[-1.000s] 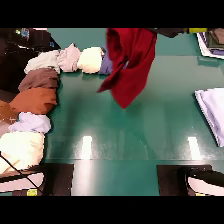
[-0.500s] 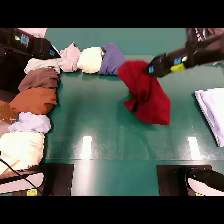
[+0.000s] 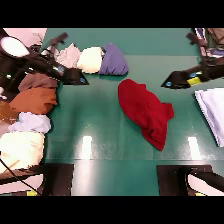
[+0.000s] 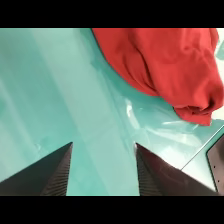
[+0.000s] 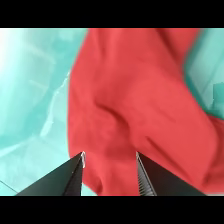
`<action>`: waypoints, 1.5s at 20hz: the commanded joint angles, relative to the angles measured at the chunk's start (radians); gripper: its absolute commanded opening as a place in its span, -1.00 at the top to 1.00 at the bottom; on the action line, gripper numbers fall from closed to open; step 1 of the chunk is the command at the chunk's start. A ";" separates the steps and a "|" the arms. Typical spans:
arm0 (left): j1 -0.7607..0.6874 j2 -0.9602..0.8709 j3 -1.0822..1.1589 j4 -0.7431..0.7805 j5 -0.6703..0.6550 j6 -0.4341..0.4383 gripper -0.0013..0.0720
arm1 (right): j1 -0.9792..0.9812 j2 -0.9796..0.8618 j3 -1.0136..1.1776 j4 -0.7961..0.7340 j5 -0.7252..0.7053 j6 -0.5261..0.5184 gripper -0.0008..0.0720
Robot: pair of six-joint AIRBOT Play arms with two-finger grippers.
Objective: Fold the shirts.
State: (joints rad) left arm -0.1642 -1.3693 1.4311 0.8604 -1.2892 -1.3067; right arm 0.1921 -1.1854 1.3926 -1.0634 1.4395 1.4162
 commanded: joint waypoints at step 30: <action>-0.266 -0.647 0.392 -0.212 0.417 -0.028 0.91 | -0.319 0.384 -0.511 -0.011 0.026 0.000 -0.82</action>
State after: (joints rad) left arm -0.4450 -2.0285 1.8145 0.6407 -0.8463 -1.3346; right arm -0.1120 -0.7994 0.8818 -1.0679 1.4666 1.4166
